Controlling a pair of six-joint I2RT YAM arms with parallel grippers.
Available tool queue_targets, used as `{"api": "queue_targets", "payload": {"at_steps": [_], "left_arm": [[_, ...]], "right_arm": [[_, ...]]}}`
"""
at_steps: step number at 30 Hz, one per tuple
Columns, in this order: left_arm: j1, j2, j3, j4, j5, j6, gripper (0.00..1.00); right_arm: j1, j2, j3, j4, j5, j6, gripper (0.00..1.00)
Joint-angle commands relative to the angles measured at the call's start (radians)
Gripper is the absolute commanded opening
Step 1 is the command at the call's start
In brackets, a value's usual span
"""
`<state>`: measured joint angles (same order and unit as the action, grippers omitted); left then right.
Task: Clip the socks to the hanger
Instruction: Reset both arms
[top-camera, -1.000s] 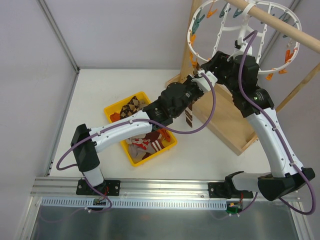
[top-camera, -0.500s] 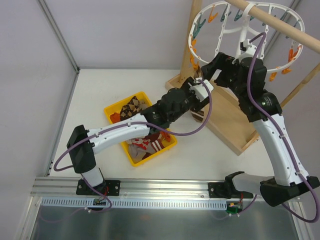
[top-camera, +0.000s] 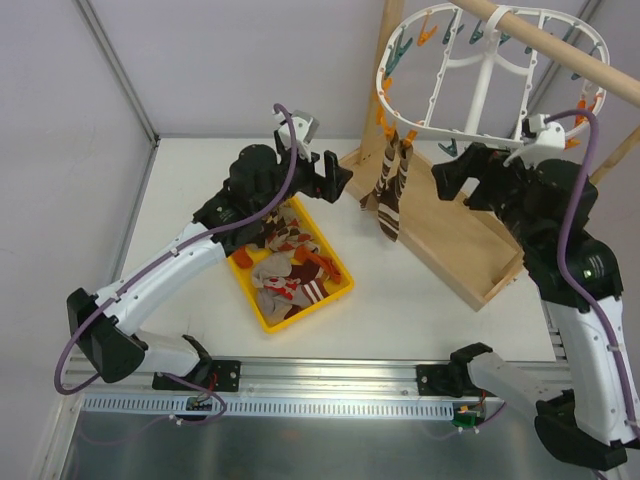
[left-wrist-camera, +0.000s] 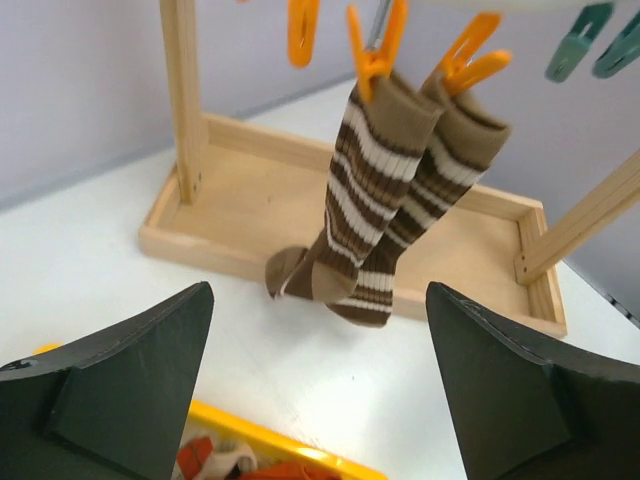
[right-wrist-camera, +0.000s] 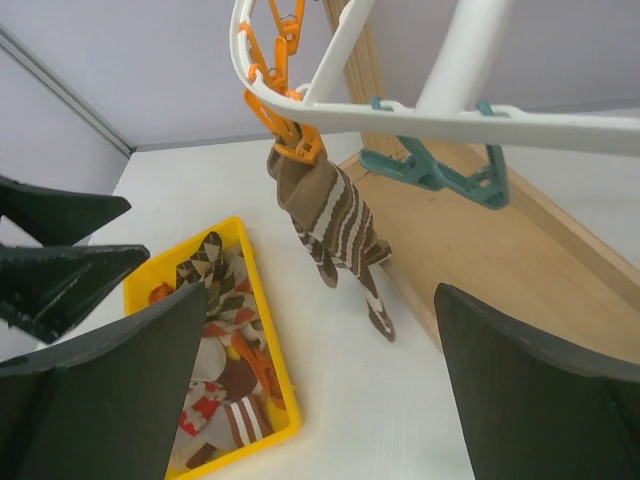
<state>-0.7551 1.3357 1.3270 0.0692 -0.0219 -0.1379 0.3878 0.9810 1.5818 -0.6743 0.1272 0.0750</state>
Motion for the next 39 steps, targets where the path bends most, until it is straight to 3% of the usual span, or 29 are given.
{"api": "queue_targets", "payload": {"at_steps": [1,6,11,15,17,22,25,29,39], "left_arm": [[0.051,-0.026,-0.032,-0.077,0.160,-0.144,0.89],[0.149,-0.041,-0.054,-0.140,0.263,-0.232,0.98],[0.322,-0.096,-0.130,-0.141,0.442,-0.373,0.99],[0.531,-0.164,-0.181,-0.164,0.534,-0.405,0.99],[0.575,-0.222,-0.233,-0.195,0.533,-0.375,0.99],[0.594,-0.392,-0.403,-0.232,0.436,-0.293,0.99],[0.594,-0.499,-0.561,-0.233,0.370,-0.290,0.99],[0.594,-0.605,-0.640,-0.232,0.344,-0.315,0.99],[0.594,-0.596,-0.601,-0.238,0.353,-0.285,0.99]], "right_arm": [[-0.004,-0.112,-0.063,-0.034,0.002,-0.101,1.00],[-0.004,-0.205,-0.187,-0.105,-0.018,-0.106,1.00],[-0.004,-0.289,-0.341,-0.052,-0.210,-0.100,1.00],[-0.004,-0.360,-0.420,0.019,-0.170,-0.093,1.00],[-0.004,-0.408,-0.463,0.060,-0.161,-0.089,1.00],[-0.004,-0.551,-0.640,0.149,-0.158,-0.052,1.00],[-0.004,-0.686,-0.810,0.212,-0.135,-0.005,1.00],[-0.006,-0.820,-0.988,0.292,-0.074,0.058,1.00],[-0.004,-0.779,-0.933,0.231,0.006,0.032,1.00]]}}
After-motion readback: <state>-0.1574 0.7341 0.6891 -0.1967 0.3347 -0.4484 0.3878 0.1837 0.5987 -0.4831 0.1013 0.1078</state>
